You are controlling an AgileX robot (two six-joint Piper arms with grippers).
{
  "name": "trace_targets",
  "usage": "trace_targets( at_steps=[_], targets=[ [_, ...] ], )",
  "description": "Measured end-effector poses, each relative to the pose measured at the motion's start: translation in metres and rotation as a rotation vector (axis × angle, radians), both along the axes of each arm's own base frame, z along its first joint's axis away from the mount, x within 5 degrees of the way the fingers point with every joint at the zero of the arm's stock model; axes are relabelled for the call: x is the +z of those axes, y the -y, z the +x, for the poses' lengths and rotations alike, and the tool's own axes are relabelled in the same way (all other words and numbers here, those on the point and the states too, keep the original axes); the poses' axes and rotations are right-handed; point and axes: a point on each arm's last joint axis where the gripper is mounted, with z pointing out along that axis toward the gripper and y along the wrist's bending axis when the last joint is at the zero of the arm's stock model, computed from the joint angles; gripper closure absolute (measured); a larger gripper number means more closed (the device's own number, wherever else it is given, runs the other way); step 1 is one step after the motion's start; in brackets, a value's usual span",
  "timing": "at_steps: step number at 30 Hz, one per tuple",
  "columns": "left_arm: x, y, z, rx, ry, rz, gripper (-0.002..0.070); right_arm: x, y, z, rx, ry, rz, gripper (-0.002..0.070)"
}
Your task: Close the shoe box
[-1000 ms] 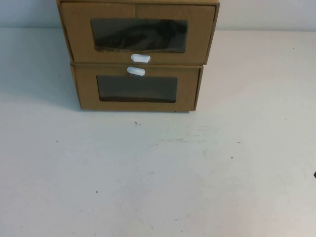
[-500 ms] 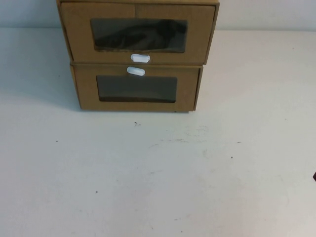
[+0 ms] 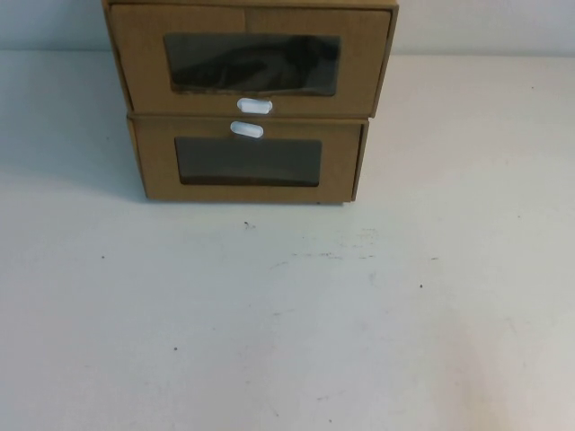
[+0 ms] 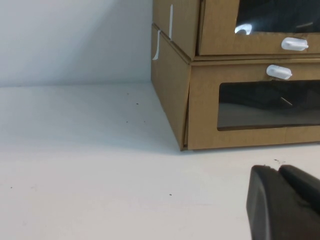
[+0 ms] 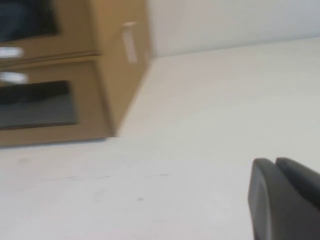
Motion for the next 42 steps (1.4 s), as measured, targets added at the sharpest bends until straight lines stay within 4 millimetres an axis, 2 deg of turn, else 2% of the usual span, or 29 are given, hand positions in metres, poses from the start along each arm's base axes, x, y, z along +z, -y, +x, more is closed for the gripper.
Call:
trace_targets(
  at_steps=[3,9,16,42],
  targets=[
    [0.000,0.000,0.000,0.000,0.000,0.000,0.0680,-0.019,0.009,-0.006,-0.120,0.012,-0.001,0.0689],
    [0.000,0.000,0.000,0.000,-0.002,0.000,0.0680,-0.021,0.014,-0.015,-0.183,0.049,-0.029,0.0689],
    [0.000,0.000,0.000,0.000,-0.002,0.000,0.0680,-0.040,0.014,-0.018,-0.176,-0.159,-0.089,0.0689],
    [0.000,0.000,0.000,0.000,-0.002,0.000,0.0680,-0.041,0.014,-0.018,-0.174,-0.166,-0.093,0.0689]
  ],
)
